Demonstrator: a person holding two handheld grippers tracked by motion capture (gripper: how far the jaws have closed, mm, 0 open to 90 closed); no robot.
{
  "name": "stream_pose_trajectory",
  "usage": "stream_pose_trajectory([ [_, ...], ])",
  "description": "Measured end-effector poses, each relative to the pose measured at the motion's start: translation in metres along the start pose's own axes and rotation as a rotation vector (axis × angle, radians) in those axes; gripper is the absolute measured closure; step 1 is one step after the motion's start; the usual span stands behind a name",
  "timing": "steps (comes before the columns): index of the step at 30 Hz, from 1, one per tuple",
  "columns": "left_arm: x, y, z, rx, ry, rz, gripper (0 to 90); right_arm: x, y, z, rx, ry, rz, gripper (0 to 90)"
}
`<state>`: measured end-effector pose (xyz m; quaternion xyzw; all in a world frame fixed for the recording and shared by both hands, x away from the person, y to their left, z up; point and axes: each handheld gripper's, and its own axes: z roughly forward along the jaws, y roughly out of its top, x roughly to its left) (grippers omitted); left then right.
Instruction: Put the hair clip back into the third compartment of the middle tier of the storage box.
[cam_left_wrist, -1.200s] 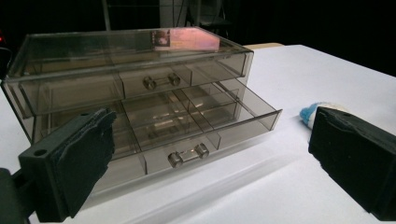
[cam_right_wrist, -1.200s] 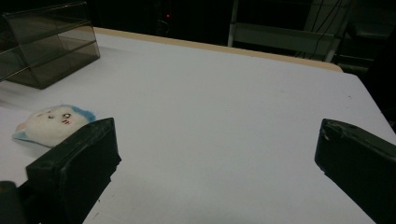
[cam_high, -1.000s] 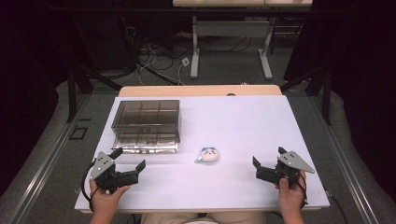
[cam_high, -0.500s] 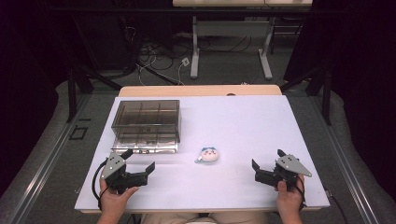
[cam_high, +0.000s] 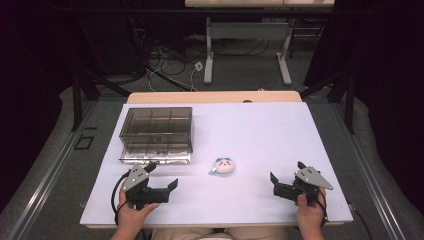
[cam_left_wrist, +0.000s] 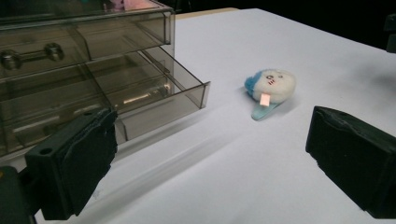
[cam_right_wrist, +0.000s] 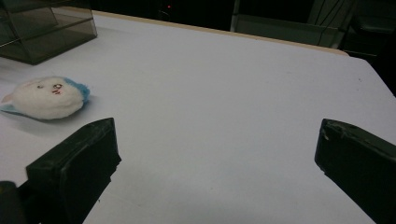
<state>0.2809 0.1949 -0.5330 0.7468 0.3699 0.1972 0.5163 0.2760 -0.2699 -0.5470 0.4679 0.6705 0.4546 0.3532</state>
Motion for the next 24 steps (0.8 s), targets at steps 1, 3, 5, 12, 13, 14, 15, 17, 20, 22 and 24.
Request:
stream_pose_trajectory([
  [1,-0.002,0.0,0.002,0.014,-0.007,0.006,2.6,0.0,0.0,0.0,-0.007,-0.003,0.003,0.0],
  [3,-0.004,0.0,0.004,0.026,-0.011,0.012,2.8,0.0,0.0,-0.001,-0.006,0.002,0.002,0.0],
  [5,-0.005,0.001,0.007,0.039,-0.012,0.022,2.8,0.0,-0.001,0.0,-0.007,0.005,0.0,0.0],
  [12,-0.008,0.01,0.015,0.085,-0.046,0.003,2.8,0.002,-0.001,0.001,-0.005,0.016,-0.007,0.0],
  [13,-0.009,0.012,0.016,0.092,-0.05,0.005,2.8,0.002,-0.001,0.001,-0.006,0.016,-0.006,0.0],
  [14,-0.01,0.014,0.017,0.097,-0.052,0.009,2.7,0.002,-0.001,0.001,0.0,0.014,-0.008,0.0],
  [15,-0.012,0.016,0.019,0.1,-0.054,0.014,2.8,0.002,-0.001,0.001,0.0,0.014,-0.009,0.0],
  [17,-0.014,0.02,0.021,0.107,-0.053,0.027,2.8,0.002,-0.001,0.001,0.0,0.017,-0.004,0.0],
  [20,-0.016,0.026,0.024,0.117,-0.063,0.039,2.7,0.001,-0.001,0.0,0.004,0.014,-0.004,0.0],
  [22,-0.019,0.035,0.03,0.134,-0.075,0.051,2.7,0.001,-0.001,0.002,-0.008,0.017,0.004,0.0],
  [24,-0.021,0.042,0.034,0.149,-0.084,0.06,2.7,0.0,-0.001,0.002,-0.002,0.017,0.005,0.0],
])
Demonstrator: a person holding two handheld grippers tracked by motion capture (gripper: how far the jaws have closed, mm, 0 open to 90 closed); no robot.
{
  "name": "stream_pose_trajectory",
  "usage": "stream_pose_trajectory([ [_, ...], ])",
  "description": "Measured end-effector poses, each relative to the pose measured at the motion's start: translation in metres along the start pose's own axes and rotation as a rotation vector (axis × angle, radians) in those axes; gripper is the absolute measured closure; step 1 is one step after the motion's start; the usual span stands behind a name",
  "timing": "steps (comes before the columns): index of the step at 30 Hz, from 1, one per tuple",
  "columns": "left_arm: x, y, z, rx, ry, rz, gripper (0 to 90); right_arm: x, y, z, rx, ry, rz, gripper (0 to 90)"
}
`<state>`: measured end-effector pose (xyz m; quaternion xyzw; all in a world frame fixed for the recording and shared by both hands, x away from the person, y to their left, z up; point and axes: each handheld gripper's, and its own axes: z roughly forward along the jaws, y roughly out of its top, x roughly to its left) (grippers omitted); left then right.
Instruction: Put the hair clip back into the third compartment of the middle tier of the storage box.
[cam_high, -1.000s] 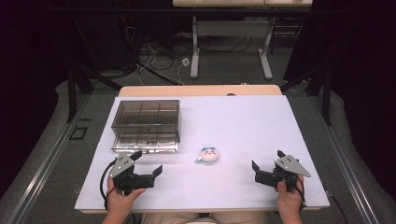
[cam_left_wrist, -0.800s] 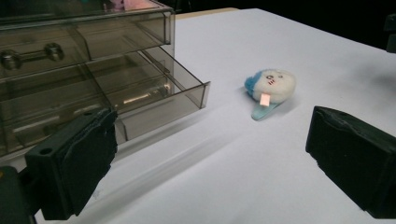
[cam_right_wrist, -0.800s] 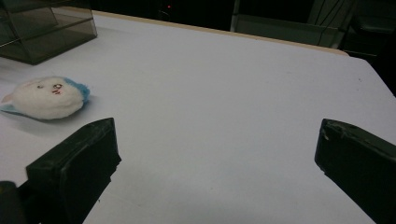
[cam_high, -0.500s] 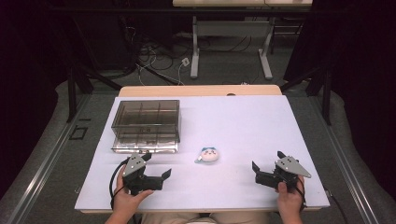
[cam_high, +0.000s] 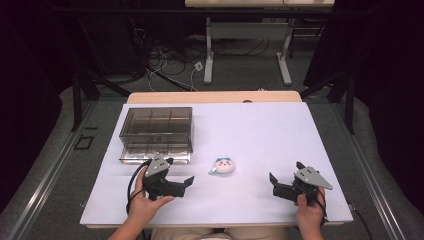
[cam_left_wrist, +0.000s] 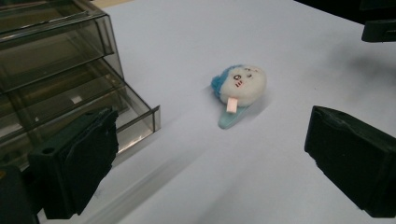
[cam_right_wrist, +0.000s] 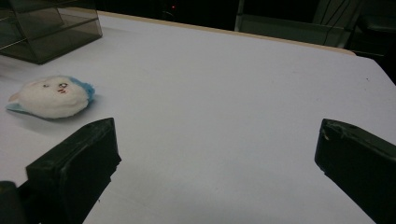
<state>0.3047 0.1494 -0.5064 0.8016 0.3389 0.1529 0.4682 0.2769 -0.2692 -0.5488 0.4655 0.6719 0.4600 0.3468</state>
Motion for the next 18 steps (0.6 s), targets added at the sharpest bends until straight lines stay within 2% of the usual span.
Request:
stream_pose_trajectory([
  [7,-0.005,0.019,0.014,0.057,-0.012,0.022,2.7,-0.002,0.0,0.0,0.006,0.002,0.008,0.0],
  [11,-0.009,0.027,0.021,0.071,-0.02,0.027,2.7,-0.003,-0.001,0.0,0.007,-0.002,0.014,0.0],
  [18,-0.016,0.044,0.037,0.089,-0.045,0.01,2.7,-0.004,-0.001,0.0,0.011,-0.002,0.018,0.0],
])
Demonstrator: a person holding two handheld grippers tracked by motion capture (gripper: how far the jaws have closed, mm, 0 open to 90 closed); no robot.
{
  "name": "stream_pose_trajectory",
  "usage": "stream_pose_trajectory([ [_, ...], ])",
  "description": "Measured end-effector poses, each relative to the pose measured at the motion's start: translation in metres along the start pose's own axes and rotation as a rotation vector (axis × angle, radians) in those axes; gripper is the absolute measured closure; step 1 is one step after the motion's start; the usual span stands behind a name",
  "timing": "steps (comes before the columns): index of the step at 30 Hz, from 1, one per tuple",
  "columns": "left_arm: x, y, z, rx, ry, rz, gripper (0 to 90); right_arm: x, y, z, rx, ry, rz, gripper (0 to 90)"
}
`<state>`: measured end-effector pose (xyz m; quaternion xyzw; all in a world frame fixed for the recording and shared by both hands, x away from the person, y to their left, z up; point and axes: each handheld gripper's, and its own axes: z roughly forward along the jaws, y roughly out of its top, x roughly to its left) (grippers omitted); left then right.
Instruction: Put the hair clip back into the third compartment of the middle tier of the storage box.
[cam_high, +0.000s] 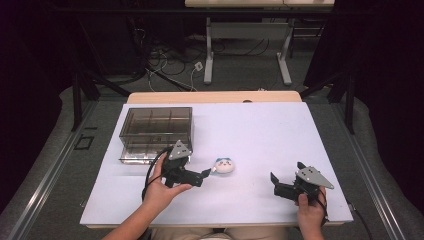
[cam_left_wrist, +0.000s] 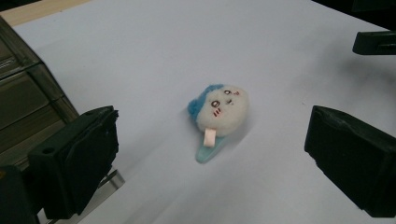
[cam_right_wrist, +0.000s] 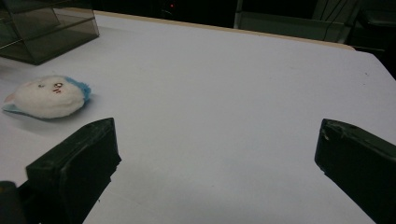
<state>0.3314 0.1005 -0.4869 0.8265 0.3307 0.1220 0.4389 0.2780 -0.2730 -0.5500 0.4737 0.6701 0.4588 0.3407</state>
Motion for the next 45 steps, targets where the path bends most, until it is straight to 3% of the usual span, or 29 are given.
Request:
stream_pose_trajectory([
  [8,-0.009,0.017,0.019,0.003,-0.041,-0.022,2.7,-0.002,0.0,0.0,-0.006,0.003,0.009,0.0],
  [19,-0.011,0.026,0.048,0.053,-0.037,-0.059,2.8,-0.004,-0.001,0.0,0.003,0.002,0.019,0.0],
  [24,-0.012,0.027,0.059,0.061,-0.047,-0.089,3.7,-0.005,-0.002,0.001,0.001,0.003,0.02,0.0],
  [34,-0.014,0.027,0.079,0.091,-0.032,-0.089,5.0,-0.007,-0.002,0.001,0.003,0.006,0.027,0.0],
  [39,-0.014,0.026,0.086,0.103,-0.034,-0.119,5.0,-0.007,-0.003,0.001,0.0,0.004,0.028,0.0],
  [45,-0.013,0.022,0.096,0.137,-0.033,-0.115,5.1,-0.008,-0.003,0.002,-0.002,0.004,0.028,0.0],
])
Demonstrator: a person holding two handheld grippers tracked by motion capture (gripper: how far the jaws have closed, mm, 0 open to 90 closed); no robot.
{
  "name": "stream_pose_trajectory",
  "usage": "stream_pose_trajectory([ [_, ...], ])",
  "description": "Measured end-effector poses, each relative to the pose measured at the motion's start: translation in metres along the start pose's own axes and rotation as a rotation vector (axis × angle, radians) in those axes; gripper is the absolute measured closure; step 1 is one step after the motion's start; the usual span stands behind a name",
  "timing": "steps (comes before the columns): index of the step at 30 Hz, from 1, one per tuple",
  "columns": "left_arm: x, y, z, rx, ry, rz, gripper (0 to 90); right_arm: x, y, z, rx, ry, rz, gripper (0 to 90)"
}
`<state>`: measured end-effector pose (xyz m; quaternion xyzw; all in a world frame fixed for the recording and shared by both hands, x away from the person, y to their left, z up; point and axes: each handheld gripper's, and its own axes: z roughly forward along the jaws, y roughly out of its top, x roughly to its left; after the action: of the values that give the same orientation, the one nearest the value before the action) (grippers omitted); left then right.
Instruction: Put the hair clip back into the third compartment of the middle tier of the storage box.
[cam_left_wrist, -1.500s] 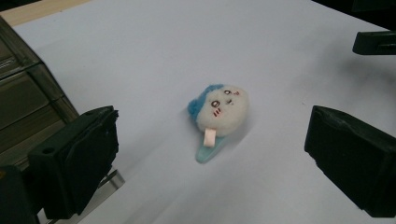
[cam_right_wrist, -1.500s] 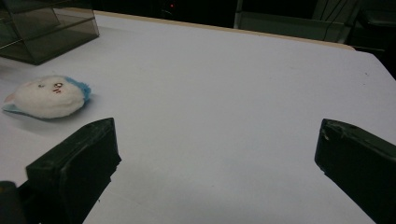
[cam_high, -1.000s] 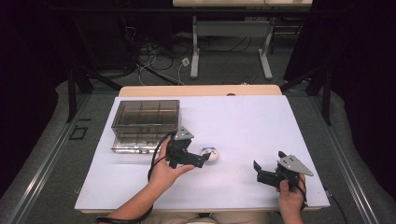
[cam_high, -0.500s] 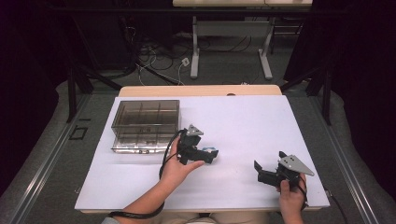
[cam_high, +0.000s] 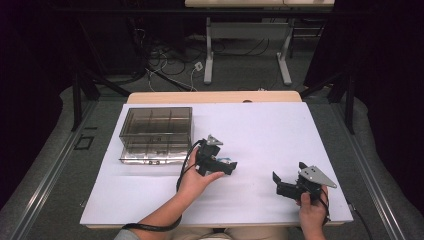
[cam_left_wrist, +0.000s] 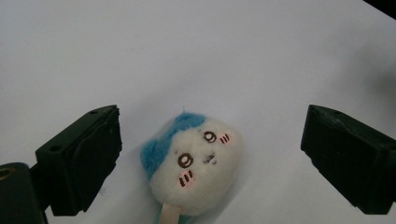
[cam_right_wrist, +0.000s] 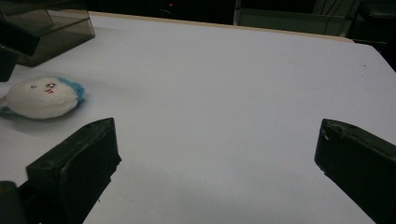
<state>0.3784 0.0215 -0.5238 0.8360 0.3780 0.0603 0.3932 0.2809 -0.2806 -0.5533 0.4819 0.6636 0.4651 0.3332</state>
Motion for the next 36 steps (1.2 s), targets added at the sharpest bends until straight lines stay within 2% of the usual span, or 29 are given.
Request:
stream_pose_trajectory([
  [1,0.0,-0.001,0.002,0.0,0.005,-0.002,5.1,0.0,0.0,0.0,0.0,-0.001,-0.002,0.0],
  [2,-0.002,-0.003,0.007,-0.002,0.006,-0.022,5.2,0.0,0.0,0.0,0.009,-0.002,-0.001,0.0],
  [5,-0.002,-0.003,0.009,0.012,0.015,-0.02,5.2,0.0,0.0,0.0,0.0,0.001,-0.001,0.0],
  [7,0.0,-0.004,0.012,0.015,0.018,-0.01,5.2,0.0,0.0,-0.001,0.014,-0.001,-0.005,0.0],
  [9,0.0,-0.005,0.016,0.029,0.012,-0.019,5.5,0.0,0.0,0.0,0.01,0.0,-0.004,0.0],
  [10,0.001,-0.005,0.016,0.046,0.017,-0.012,5.8,0.0,-0.001,0.0,0.012,0.0,-0.003,0.0],
  [13,0.0,-0.006,0.018,0.037,0.009,-0.03,7.5,-0.001,0.0,-0.001,0.006,-0.001,-0.002,0.0],
  [14,0.002,-0.007,0.019,0.046,0.019,-0.013,7.6,-0.001,0.0,-0.002,0.005,-0.002,0.003,0.0],
  [15,0.002,-0.007,0.019,0.046,0.019,-0.013,8.0,0.0,0.0,-0.002,0.009,-0.004,0.007,0.0],
  [23,0.005,-0.009,0.021,0.07,0.03,-0.023,14.7,0.001,-0.001,-0.001,0.006,0.002,-0.005,0.0],
  [25,0.004,-0.011,0.024,0.063,0.028,-0.041,15.2,0.001,-0.001,-0.002,0.01,-0.001,0.001,0.0],
  [30,0.007,-0.012,0.026,0.09,0.03,-0.027,15.7,0.0,-0.001,-0.002,0.011,0.0,0.004,0.0],
  [33,0.006,-0.014,0.028,0.094,0.024,-0.048,16.7,0.0,-0.001,-0.002,0.018,0.0,-0.005,0.0],
  [36,0.006,-0.014,0.028,0.094,0.031,-0.039,20.5,0.001,-0.001,-0.001,0.012,0.001,-0.009,0.0],
])
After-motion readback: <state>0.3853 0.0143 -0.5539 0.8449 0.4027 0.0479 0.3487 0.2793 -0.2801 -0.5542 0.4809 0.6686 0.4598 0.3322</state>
